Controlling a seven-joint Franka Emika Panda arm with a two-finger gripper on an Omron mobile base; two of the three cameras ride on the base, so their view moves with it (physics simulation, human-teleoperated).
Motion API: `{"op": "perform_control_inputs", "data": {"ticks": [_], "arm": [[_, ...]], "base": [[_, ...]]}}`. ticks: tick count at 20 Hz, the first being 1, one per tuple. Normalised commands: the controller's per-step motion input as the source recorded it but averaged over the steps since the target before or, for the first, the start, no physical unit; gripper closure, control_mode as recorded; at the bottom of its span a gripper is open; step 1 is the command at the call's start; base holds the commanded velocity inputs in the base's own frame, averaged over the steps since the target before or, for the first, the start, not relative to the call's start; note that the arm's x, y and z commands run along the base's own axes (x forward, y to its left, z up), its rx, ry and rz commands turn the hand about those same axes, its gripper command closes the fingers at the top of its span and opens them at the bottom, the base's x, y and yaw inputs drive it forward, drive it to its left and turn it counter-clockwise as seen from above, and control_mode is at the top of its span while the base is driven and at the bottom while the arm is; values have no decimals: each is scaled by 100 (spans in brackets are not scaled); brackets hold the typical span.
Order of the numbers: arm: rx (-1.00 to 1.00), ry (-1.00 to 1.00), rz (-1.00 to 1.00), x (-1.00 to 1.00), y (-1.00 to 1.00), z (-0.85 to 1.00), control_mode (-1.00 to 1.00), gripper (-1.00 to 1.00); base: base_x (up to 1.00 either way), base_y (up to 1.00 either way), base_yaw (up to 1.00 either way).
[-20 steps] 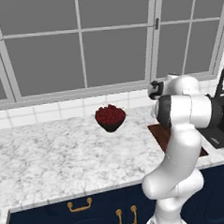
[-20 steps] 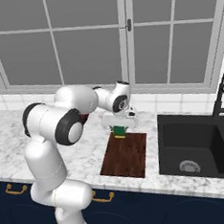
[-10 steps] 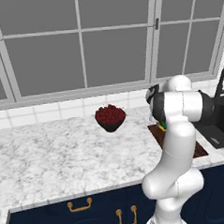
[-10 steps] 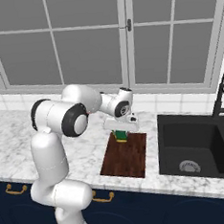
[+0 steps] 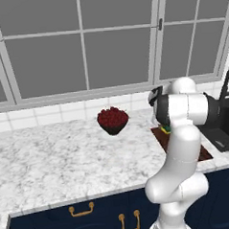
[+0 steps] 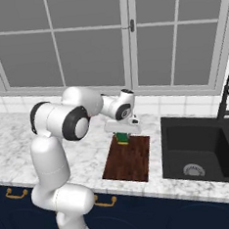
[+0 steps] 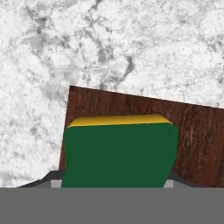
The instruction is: Pick up the sponge from the counter and clean the cutting board by briefly scrubbing or pressing down on the cutting board. Once finished, release the sponge.
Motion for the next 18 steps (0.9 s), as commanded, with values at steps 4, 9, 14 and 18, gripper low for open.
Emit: {"op": "perform_control_inputs", "data": {"ticks": [4,9,14,18], "arm": [[-8,-12,-2,0,42,-5,-100,100],[-17,-4,-1,-3,17,0,-100,100],[-3,0,-8,0,-24,-3,-100,100],[0,-2,-9,0,-18,-34,-100,100]], "base": [[0,0,0],[0,0,0],[0,0,0],[0,0,0]]}}
